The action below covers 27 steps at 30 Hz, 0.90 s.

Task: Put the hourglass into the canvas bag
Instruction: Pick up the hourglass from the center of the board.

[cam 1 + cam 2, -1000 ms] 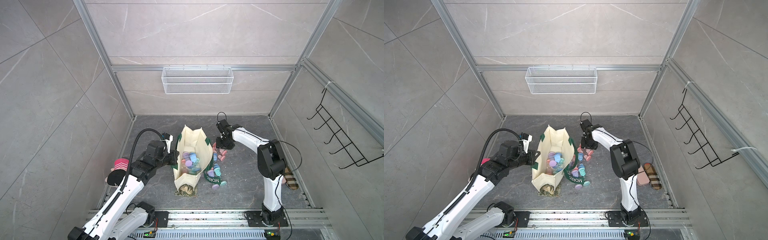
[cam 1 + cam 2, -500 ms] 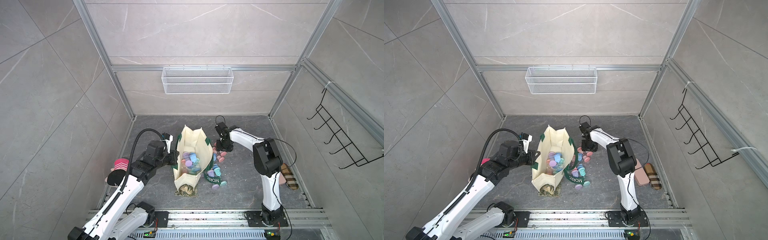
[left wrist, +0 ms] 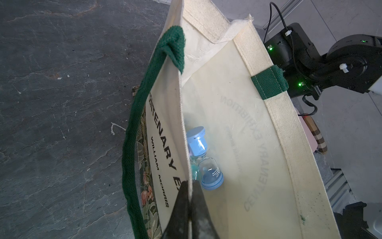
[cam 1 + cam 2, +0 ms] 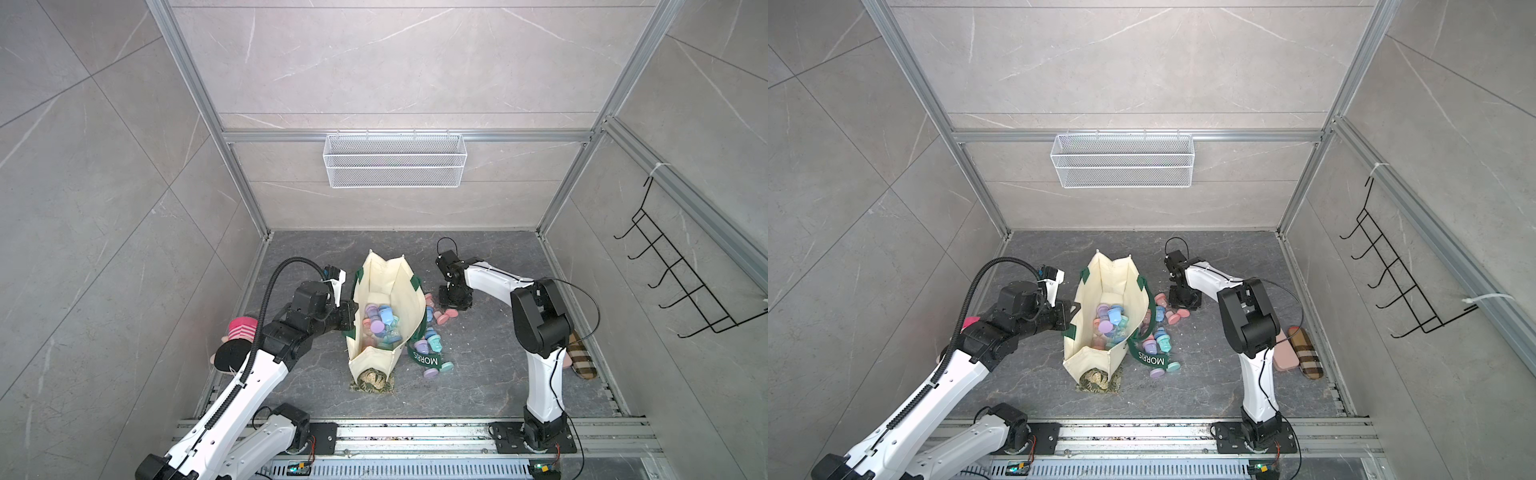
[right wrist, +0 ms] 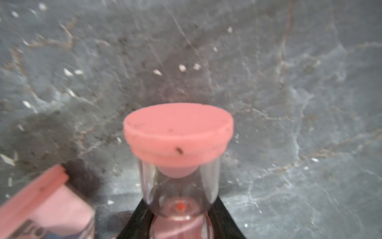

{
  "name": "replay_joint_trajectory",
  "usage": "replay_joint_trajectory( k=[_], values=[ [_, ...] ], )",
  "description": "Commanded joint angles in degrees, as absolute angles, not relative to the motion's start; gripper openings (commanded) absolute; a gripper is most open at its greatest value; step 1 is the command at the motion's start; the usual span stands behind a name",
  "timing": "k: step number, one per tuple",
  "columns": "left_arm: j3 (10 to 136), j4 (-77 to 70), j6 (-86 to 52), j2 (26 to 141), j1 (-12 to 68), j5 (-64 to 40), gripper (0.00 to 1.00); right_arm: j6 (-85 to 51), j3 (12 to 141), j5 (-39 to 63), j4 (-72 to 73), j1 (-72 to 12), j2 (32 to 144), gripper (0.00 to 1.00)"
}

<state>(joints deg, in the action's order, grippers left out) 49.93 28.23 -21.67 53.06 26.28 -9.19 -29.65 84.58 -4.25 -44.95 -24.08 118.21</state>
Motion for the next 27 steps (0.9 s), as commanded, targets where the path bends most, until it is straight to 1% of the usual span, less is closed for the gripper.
replay_joint_trajectory(
  k=[1,5,12,15,18,23,27],
  values=[
    [50.04,26.63,-20.89,51.82,26.51,-10.19,0.0,-30.92,81.43,-5.86,-45.82,-23.84,114.04,0.15],
    [50.07,26.63,-20.93,51.7,26.47,-10.17,0.0,-32.01,78.03,-6.31,-45.48,-23.84,107.75,0.07],
    [50.01,26.54,-20.84,51.58,26.46,-10.24,0.0,-36.06,73.06,-5.11,-45.15,-24.41,93.78,0.0],
    [50.04,26.54,-20.91,51.75,26.54,-10.31,0.0,-37.47,72.25,-5.01,-44.62,-26.39,88.23,0.0],
    [50.02,26.57,-20.85,51.67,26.54,-10.16,0.0,-37.52,73.76,-6.19,-45.78,-29.29,85.15,0.0],
    [49.98,26.63,-20.83,51.63,26.54,-10.06,0.0,-37.45,79.5,-10.25,-49.68,-34.49,81.83,0.0],
    [49.99,26.65,-20.86,51.77,26.53,-10.19,0.0,-38.2,83.38,-13.18,-50.35,-40.56,80.75,0.0]
  ],
)
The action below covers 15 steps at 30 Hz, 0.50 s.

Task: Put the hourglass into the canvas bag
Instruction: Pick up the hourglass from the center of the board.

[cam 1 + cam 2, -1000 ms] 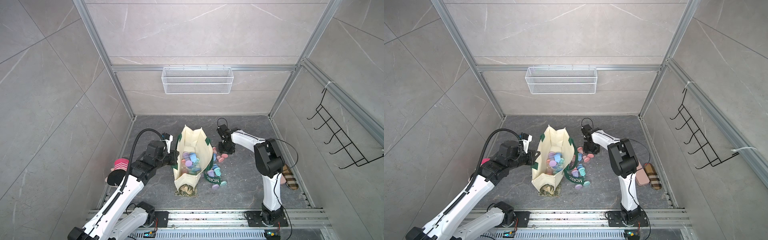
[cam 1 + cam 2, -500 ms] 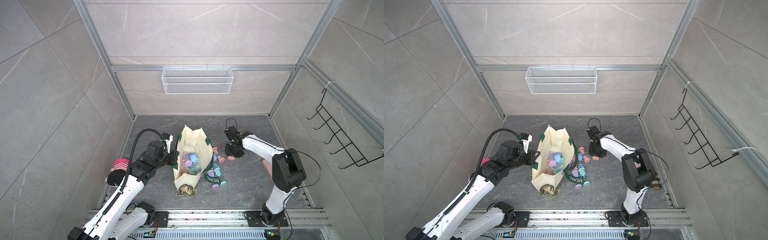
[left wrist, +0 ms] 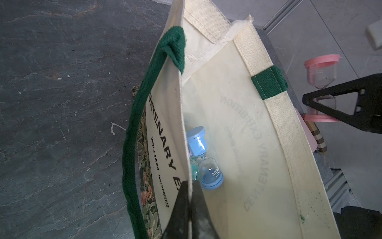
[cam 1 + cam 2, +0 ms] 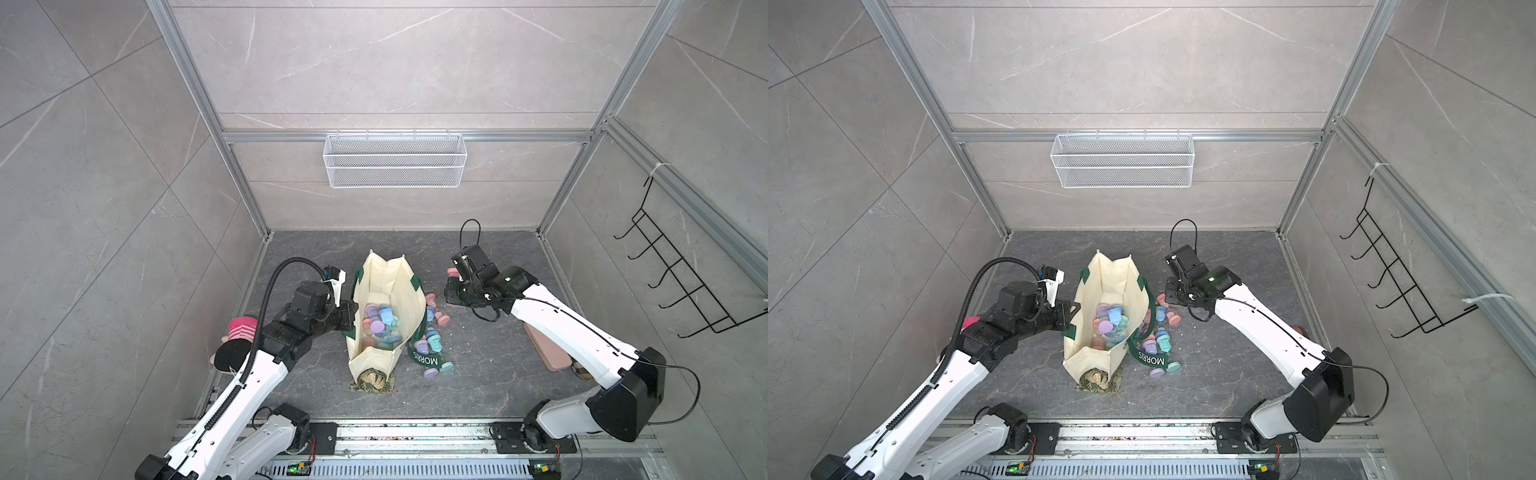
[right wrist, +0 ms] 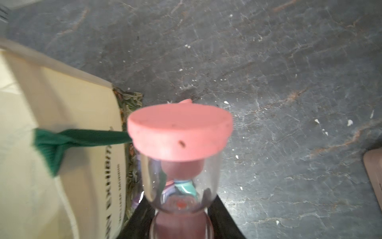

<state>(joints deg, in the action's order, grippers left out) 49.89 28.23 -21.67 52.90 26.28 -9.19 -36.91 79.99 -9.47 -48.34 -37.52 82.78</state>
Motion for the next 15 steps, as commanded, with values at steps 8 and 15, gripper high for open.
replay_joint_trajectory(
  k=[8,15],
  values=[
    [49.96,26.63,-20.92,52.03,26.54,-10.29,0.0,-38.77,93.0,-15.05,-50.03,-50.66,85.31,0.0],
    [49.91,26.6,-21.0,51.76,26.48,-10.19,0.0,-38.75,99.76,-14.68,-48.42,-56.98,91.6,0.0]
  ],
)
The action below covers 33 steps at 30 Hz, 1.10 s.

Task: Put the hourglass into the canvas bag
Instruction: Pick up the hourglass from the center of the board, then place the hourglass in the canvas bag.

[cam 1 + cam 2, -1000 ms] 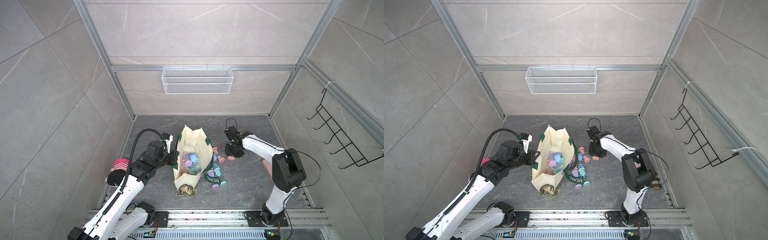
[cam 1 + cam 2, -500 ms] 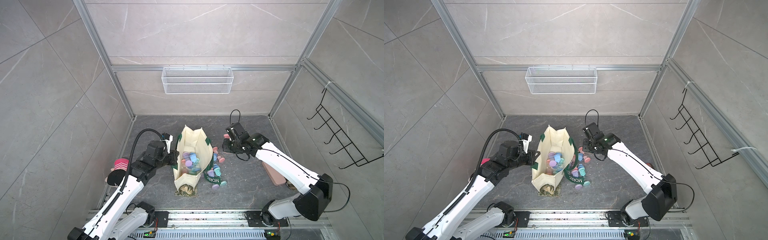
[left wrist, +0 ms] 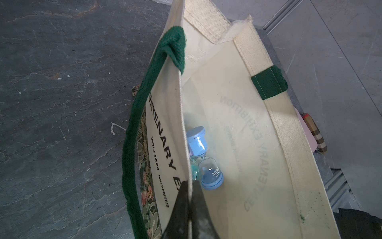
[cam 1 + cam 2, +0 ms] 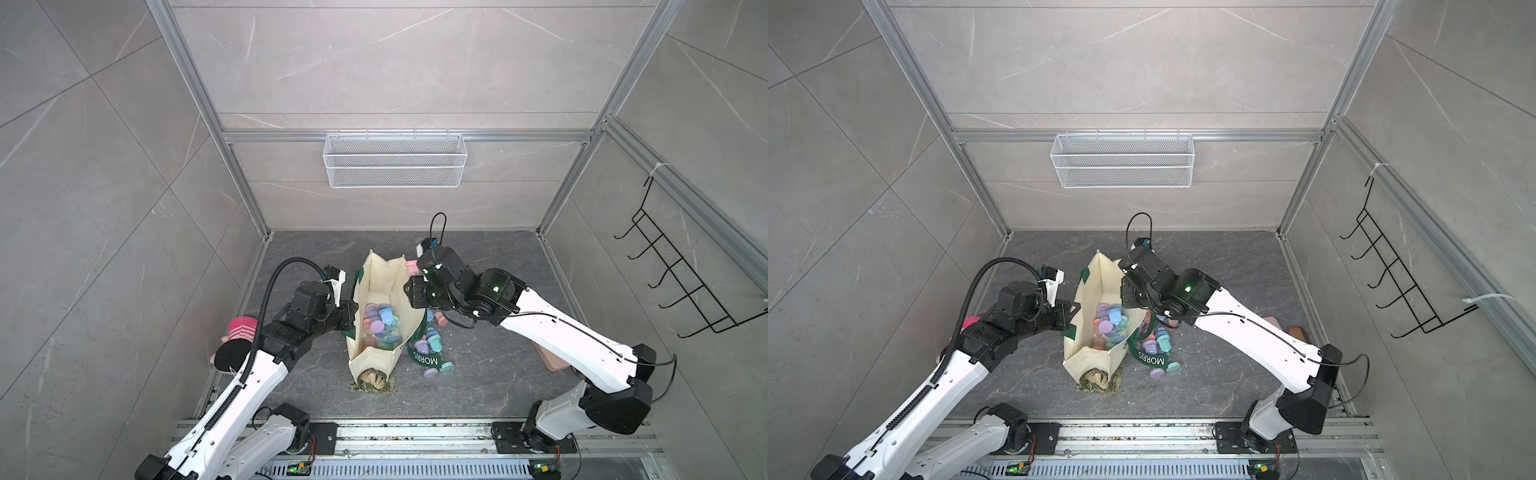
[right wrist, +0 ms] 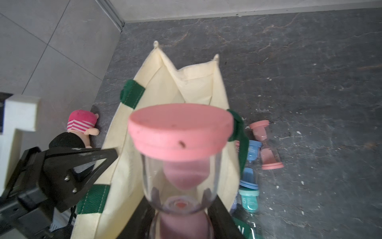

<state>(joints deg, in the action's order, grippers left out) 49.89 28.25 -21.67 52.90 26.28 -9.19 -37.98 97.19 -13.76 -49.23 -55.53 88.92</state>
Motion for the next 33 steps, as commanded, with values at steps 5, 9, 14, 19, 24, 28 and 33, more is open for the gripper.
replay_joint_trajectory(
  k=[5,9,14,19,24,28,33],
  values=[
    [49.96,26.59,-20.96,51.68,26.54,-10.32,0.0,-39.37,101.5,-12.95,-47.3,-58.27,95.69,0.0],
    [49.94,26.59,-20.94,51.6,26.54,-10.36,0.0,-40.72,101.06,-11.05,-45.58,-58.36,98.98,0.0],
    [49.9,26.59,-20.94,51.34,26.56,-10.34,0.0,-42.65,103.03,-10.03,-47.15,-58.19,104.19,0.0],
    [49.85,26.59,-20.88,51.26,26.54,-10.29,0.0,-44.32,106.78,-9.19,-51.2,-57.16,109.91,0.0],
    [49.84,26.63,-20.9,51.06,26.54,-10.28,0.0,-45.59,107.08,-6.96,-51.77,-55.91,113.56,0.0],
    [49.88,26.63,-20.84,50.97,26.54,-10.38,0.0,-46.14,106.84,-6.53,-52.11,-55.2,115.18,0.0],
    [49.93,26.63,-20.83,50.89,26.52,-10.36,0.0,-46.5,106.4,-6.33,-52.4,-54.61,116.25,0.01]
  ],
)
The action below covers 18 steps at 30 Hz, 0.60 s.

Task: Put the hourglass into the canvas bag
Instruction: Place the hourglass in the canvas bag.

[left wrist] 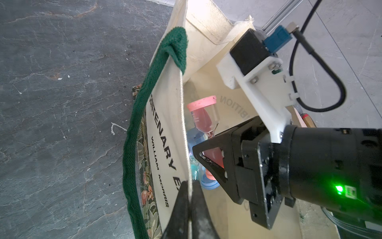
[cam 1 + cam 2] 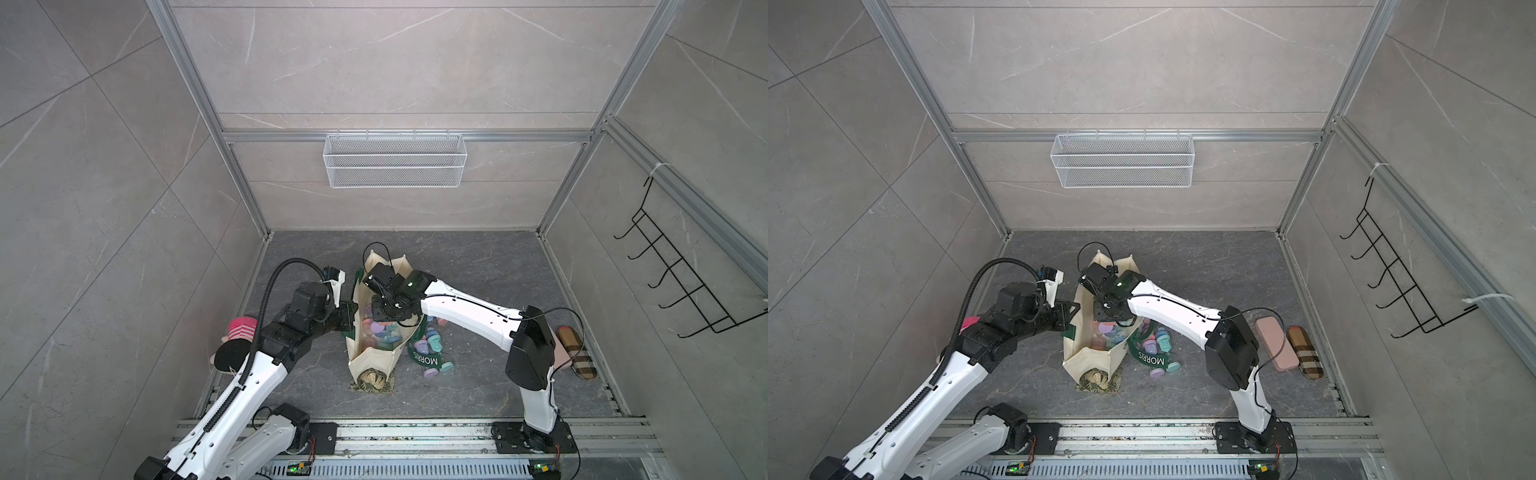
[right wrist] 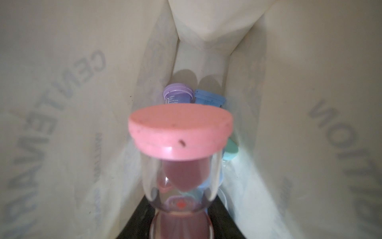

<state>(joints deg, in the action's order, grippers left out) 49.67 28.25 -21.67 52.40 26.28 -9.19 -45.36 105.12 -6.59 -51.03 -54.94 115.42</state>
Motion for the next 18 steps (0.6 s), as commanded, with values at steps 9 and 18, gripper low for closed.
replay_joint_trajectory(
  k=[9,18],
  values=[
    [49.97,26.63,-20.89,50.97,26.54,-10.26,0.0,-46.41,106.52,-6.44,-53.27,-54.48,116.99,0.26],
    [49.98,26.58,-20.89,51.14,26.58,-10.44,0.0,-44.43,107.88,-6.58,-54.32,-54.77,115.26,0.5]
  ],
)
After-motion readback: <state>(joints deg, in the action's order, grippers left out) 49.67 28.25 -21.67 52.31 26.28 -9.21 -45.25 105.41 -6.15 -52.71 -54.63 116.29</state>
